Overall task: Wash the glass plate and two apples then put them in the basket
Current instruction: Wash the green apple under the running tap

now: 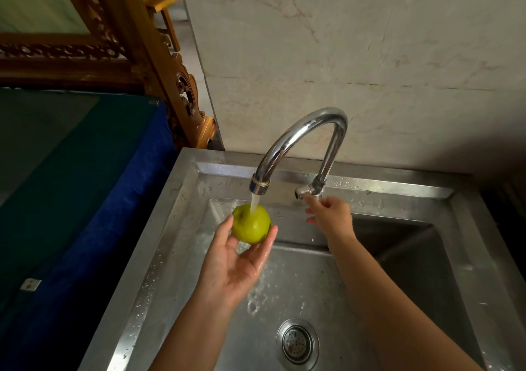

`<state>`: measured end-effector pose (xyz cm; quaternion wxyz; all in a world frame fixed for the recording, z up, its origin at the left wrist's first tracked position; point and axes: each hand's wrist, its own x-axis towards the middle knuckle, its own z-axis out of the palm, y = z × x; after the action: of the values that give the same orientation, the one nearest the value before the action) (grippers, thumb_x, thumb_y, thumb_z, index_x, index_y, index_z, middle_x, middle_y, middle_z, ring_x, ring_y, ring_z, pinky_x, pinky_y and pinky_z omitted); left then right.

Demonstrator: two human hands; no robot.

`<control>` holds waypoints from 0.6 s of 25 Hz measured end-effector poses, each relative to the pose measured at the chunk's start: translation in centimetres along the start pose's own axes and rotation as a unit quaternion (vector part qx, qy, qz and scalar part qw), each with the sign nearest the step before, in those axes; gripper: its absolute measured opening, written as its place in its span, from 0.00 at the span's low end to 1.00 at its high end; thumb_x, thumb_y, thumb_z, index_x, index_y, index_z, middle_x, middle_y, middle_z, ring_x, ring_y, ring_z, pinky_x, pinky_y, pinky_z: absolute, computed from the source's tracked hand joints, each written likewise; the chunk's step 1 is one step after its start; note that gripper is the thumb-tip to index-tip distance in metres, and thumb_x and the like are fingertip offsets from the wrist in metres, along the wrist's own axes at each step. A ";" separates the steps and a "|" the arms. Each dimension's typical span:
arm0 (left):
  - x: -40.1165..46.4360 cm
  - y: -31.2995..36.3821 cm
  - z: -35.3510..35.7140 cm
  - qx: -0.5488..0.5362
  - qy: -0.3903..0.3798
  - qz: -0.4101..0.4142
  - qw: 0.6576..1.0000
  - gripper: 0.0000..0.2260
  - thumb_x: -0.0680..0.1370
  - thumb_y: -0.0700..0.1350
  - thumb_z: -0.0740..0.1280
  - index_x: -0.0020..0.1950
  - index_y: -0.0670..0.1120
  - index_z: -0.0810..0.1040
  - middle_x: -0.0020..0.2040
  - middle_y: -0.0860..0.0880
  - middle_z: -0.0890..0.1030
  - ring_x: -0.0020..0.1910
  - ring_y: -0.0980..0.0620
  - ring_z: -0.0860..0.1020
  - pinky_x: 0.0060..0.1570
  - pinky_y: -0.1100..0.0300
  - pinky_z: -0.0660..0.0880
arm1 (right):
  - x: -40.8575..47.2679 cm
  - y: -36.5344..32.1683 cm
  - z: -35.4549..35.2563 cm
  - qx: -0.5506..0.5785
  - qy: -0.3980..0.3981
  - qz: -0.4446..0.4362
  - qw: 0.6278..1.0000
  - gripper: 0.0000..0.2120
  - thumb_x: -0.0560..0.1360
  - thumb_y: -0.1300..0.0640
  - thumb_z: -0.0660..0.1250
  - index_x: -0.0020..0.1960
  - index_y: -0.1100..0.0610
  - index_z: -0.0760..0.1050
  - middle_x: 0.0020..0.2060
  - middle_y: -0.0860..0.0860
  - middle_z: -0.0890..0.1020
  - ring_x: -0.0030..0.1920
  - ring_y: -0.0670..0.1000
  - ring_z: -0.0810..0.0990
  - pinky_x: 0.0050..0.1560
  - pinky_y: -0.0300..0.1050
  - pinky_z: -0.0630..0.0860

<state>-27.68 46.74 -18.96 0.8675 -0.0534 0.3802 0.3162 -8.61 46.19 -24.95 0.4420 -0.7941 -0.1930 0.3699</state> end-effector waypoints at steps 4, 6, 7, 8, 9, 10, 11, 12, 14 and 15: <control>-1.4 -0.1 0.2 0.012 0.003 0.003 1.000 0.24 0.72 0.52 0.67 0.65 0.43 0.74 0.56 0.34 0.77 0.40 0.37 0.84 0.32 0.50 0.82 | -1.4 1.6 0.0 -0.049 0.003 0.074 0.996 0.23 0.72 0.43 0.66 0.46 0.66 0.77 0.45 0.60 0.84 0.46 0.58 0.83 0.51 0.52 0.77; -2.5 -0.2 0.4 0.021 0.006 0.004 1.000 0.24 0.73 0.52 0.67 0.66 0.43 0.73 0.56 0.34 0.76 0.39 0.37 0.84 0.31 0.50 0.82 | -2.8 0.5 -0.5 -0.050 -0.003 0.063 0.997 0.21 0.73 0.44 0.65 0.48 0.63 0.78 0.46 0.60 0.83 0.48 0.58 0.82 0.53 0.52 0.77; -3.1 -0.3 0.5 0.029 0.010 0.006 1.000 0.24 0.73 0.52 0.67 0.66 0.43 0.73 0.56 0.33 0.76 0.38 0.37 0.84 0.31 0.50 0.82 | -4.1 -0.1 -0.8 -0.041 -0.017 0.036 0.998 0.19 0.72 0.45 0.66 0.49 0.61 0.78 0.46 0.58 0.83 0.49 0.57 0.82 0.54 0.52 0.76; -3.8 -0.4 0.6 0.038 0.016 0.009 0.999 0.23 0.73 0.52 0.67 0.66 0.43 0.73 0.55 0.33 0.77 0.37 0.36 0.84 0.31 0.49 0.82 | -5.8 -0.6 -1.1 -0.017 -0.040 -0.004 0.999 0.16 0.72 0.46 0.68 0.50 0.58 0.78 0.47 0.55 0.83 0.49 0.55 0.81 0.54 0.51 0.76; -4.5 -0.6 0.6 0.051 0.022 0.015 0.998 0.23 0.73 0.51 0.67 0.65 0.43 0.73 0.52 0.33 0.78 0.37 0.37 0.84 0.32 0.49 0.82 | -7.9 -0.9 -1.5 0.014 -0.073 -0.050 0.996 0.13 0.71 0.48 0.70 0.51 0.55 0.78 0.47 0.52 0.82 0.50 0.53 0.81 0.54 0.49 0.76; -5.3 -1.0 0.8 0.072 0.027 0.025 0.997 0.22 0.73 0.51 0.67 0.64 0.43 0.73 0.48 0.32 0.81 0.36 0.38 0.84 0.32 0.49 0.82 | -10.2 -1.4 -2.0 0.036 -0.120 -0.094 0.988 0.13 0.69 0.51 0.72 0.52 0.52 0.77 0.49 0.49 0.81 0.51 0.51 0.80 0.54 0.46 0.76; -6.1 -1.4 0.9 0.104 0.032 0.036 0.993 0.22 0.72 0.50 0.68 0.63 0.42 0.74 0.44 0.33 0.83 0.36 0.39 0.84 0.31 0.50 0.82 | -12.3 -2.0 -2.6 0.041 -0.170 -0.129 0.976 0.17 0.68 0.53 0.74 0.55 0.50 0.75 0.51 0.46 0.80 0.52 0.48 0.80 0.55 0.43 0.76; -6.8 -2.0 1.1 0.138 0.035 0.045 0.989 0.21 0.70 0.49 0.69 0.61 0.42 0.75 0.40 0.34 0.84 0.36 0.40 0.84 0.31 0.51 0.82 | -14.0 -2.4 -3.1 0.031 -0.205 -0.157 0.966 0.22 0.66 0.54 0.76 0.58 0.50 0.74 0.54 0.44 0.79 0.54 0.45 0.79 0.56 0.40 0.75; -8.3 -3.4 1.7 0.192 0.036 0.050 0.980 0.21 0.66 0.48 0.70 0.56 0.41 0.76 0.39 0.34 0.84 0.38 0.39 0.84 0.31 0.52 0.82 | -16.5 -3.2 -4.1 -0.003 -0.206 -0.202 0.958 0.28 0.63 0.56 0.77 0.62 0.50 0.73 0.55 0.43 0.80 0.54 0.42 0.80 0.55 0.34 0.75; -9.3 -4.1 2.2 0.213 0.029 0.048 0.976 0.21 0.65 0.48 0.70 0.55 0.41 0.77 0.40 0.34 0.84 0.40 0.39 0.84 0.31 0.51 0.82 | -17.6 -3.7 -5.0 -0.010 -0.182 -0.216 0.959 0.28 0.63 0.57 0.77 0.61 0.49 0.74 0.54 0.44 0.81 0.53 0.41 0.80 0.53 0.31 0.75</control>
<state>-28.68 39.47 -11.56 0.8314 0.1412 0.4662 0.2674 -16.20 34.23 -12.75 0.4607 -0.6572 -0.4405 0.4022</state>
